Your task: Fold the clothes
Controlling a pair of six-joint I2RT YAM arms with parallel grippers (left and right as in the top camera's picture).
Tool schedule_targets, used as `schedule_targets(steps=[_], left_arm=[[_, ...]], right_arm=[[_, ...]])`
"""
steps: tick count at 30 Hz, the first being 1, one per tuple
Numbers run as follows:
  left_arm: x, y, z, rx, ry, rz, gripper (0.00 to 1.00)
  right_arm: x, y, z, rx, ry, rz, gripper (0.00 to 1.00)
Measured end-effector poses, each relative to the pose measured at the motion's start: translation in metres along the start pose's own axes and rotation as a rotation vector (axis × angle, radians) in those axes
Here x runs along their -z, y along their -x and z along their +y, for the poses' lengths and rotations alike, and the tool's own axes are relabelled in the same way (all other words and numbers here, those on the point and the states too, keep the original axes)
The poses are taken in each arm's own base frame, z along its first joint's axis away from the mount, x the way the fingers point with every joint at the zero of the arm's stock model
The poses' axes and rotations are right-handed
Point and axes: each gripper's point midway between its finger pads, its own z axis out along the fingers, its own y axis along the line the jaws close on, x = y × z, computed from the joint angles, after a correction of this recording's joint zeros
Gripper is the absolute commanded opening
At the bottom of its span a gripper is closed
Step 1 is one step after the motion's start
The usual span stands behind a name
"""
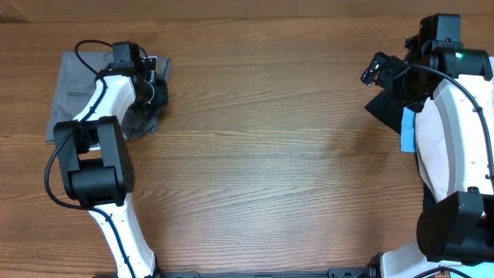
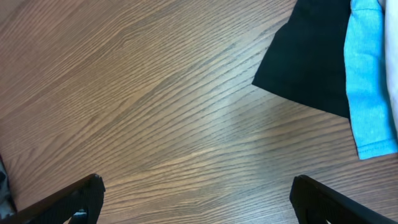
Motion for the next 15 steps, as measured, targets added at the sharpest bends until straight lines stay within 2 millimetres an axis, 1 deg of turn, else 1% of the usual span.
schedule_targets(steps=[5,8,11,15], left_arm=[[0.0,0.0,0.006,-0.014,0.033,-0.001,0.04],[0.001,0.001,0.014,-0.019,0.045,-0.004,0.04],[0.003,0.001,0.029,-0.01,0.059,-0.007,0.04],[0.008,0.002,0.059,0.009,0.086,-0.021,0.04]], right_arm=[[0.0,0.0,0.0,0.0,0.0,0.0,1.0],[0.0,0.0,0.0,0.0,0.0,0.0,1.0],[0.0,0.0,0.0,-0.001,0.0,0.0,1.0],[0.0,0.0,0.0,0.0,0.0,0.0,1.0]])
